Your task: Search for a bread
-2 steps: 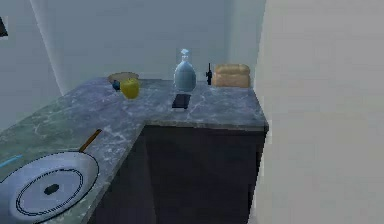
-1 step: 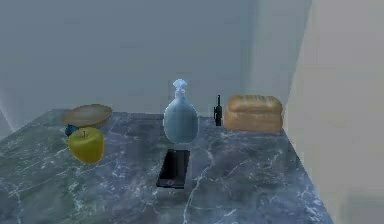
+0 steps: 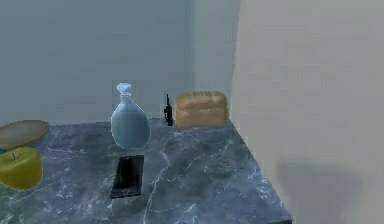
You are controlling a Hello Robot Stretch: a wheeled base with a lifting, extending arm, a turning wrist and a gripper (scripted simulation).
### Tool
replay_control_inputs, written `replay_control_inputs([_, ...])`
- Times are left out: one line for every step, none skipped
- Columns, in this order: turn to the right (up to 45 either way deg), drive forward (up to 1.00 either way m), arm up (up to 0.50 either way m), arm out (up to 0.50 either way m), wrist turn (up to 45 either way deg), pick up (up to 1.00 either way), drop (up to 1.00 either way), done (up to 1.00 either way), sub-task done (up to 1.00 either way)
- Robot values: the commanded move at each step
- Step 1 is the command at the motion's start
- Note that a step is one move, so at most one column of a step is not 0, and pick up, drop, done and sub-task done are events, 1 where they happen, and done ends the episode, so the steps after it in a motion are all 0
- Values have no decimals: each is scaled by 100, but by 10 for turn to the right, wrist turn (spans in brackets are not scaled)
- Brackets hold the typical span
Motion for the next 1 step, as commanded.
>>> replay_control_inputs([0,0,0,0,0,0,0,100,0])
